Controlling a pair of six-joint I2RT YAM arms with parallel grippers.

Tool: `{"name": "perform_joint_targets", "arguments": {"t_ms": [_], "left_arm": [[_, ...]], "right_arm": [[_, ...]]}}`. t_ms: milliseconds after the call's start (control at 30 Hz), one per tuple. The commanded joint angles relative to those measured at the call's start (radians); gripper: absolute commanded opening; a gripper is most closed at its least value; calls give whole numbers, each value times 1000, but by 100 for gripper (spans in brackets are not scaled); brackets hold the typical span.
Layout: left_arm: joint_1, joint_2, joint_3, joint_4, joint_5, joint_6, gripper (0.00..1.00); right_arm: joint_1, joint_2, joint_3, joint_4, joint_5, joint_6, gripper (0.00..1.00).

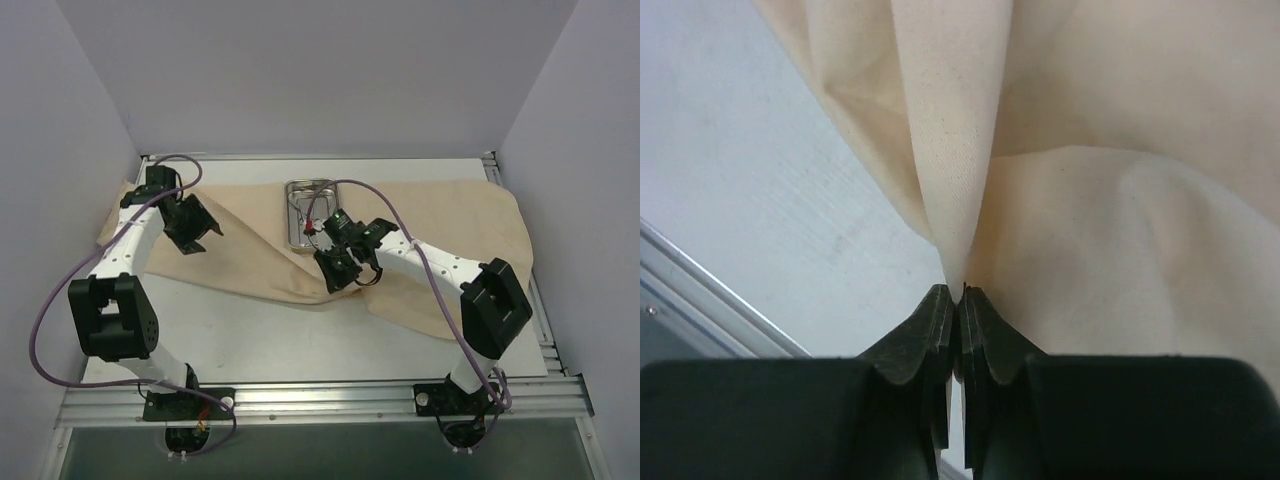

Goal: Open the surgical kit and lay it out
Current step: Open the surgical kit at the center of the board.

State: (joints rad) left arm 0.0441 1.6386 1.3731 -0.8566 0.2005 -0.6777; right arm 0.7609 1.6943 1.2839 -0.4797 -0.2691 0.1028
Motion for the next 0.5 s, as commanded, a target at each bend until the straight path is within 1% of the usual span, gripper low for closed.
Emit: {"name": "perform_joint_targets", "arguments": {"t_ms": [0,33,67,133,200,267,300,333,367,400,433,467], "left_arm": [[8,-146,-32,-38,-142,-37,68],[10,-190,-32,-70,-171,-42,68],[10,-203,-25,-85,-224,-42,68],[8,-226,-16,-94,-239,-34,68],[10,-211,-17,-72,-227,-8,68],[19,-171,-3,-73,-201,9,70],[22,-117,12,-78,-155,32,71],[22,-94,42,-76,-142,43,72],[17,-67,56,-76,-136,52,75],[14,-12,72,-82,-128,52,78],[10,16,89,-85,-128,52,79],[2,45,127,-90,-128,50,79]], "right_arm": [[32,-28,-95,-73,-128,29,5],[40,-33,-145,-76,-159,23,5],[51,-39,-164,-82,-165,17,5],[77,-39,-208,-94,-185,11,5],[89,-47,-221,-99,-193,32,12],[89,-42,-204,-124,-177,55,20],[89,-32,-192,-132,-168,57,31],[89,-28,-176,-141,-153,61,39],[89,-28,-143,-143,-107,75,55],[87,-33,-124,-142,-92,80,62],[86,-35,-100,-140,-70,84,66],[81,-39,-42,-145,-33,96,76]]}}
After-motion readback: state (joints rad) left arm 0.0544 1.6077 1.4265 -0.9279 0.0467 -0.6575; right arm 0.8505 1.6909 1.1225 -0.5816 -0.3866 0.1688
